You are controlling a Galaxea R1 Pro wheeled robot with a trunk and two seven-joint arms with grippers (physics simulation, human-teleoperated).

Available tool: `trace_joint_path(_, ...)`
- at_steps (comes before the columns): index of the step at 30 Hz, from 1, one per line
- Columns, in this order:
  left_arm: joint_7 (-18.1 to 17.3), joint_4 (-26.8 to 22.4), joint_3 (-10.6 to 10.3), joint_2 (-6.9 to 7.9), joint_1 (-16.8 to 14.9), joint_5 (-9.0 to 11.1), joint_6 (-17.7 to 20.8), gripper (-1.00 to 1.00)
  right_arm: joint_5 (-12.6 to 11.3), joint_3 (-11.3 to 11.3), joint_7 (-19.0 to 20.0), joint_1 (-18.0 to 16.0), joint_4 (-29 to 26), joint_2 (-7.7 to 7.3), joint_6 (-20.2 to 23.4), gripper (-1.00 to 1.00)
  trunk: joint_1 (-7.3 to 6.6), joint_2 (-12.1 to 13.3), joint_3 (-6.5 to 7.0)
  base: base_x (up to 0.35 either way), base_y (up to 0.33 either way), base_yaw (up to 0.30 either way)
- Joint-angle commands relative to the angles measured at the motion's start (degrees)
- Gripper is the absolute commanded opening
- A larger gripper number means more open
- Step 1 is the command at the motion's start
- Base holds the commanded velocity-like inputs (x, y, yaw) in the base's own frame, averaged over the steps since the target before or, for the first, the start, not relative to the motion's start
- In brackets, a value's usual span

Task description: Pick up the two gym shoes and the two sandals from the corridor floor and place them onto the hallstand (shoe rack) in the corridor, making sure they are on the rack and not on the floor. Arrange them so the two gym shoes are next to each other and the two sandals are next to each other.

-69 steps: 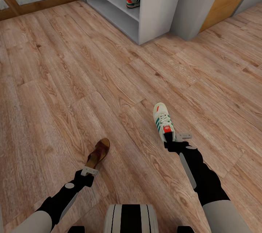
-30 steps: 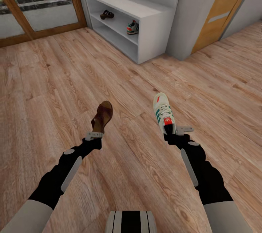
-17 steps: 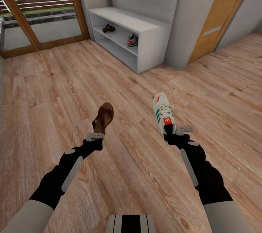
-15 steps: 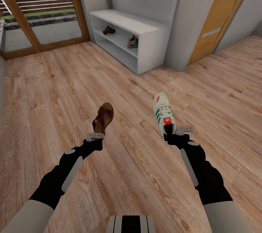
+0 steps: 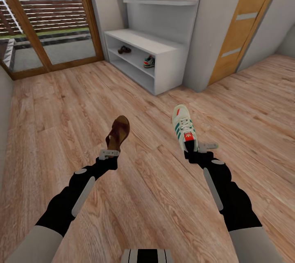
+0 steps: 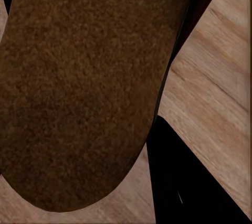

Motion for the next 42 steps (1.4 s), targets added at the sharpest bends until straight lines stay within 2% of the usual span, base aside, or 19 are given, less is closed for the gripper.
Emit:
trace_joint_path(1, -0.2, -0.1, -0.1, 0.03, 0.0, 0.0, 0.3, -1.0, -0.6, 0.2, -0.6, -0.1, -0.1, -0.06, 0.2, -1.0, -0.03, 0.0, 0.28, 0.0, 0.0, 0.0)
trace_joint_path(27, -0.2, 0.0, -0.1, -0.07, 0.0, 0.0, 0.3, -1.0, -0.6, 0.2, -0.6, 0.0, -0.1, -0.06, 0.2, -1.0, -0.7, 0.3, 8.48, 0.0, 0.0, 0.0)
trace_joint_path(37, -0.2, 0.0, -0.1, -0.07, 0.0, 0.0, 0.3, -1.0, -0.6, 0.2, -0.6, -0.1, -0.1, -0.06, 0.2, -1.0, -0.7, 0.3, 9.42, 0.008, 0.0, 0.0)
trace_joint_path(42, -0.2, 0.0, -0.1, -0.07, 0.0, 0.0, 0.3, -1.0, -0.6, 0.2, -0.7, 0.0, -0.1, -0.06, 0.2, -1.0, -0.7, 0.3, 9.85, 0.241, 0.0, 0.082)
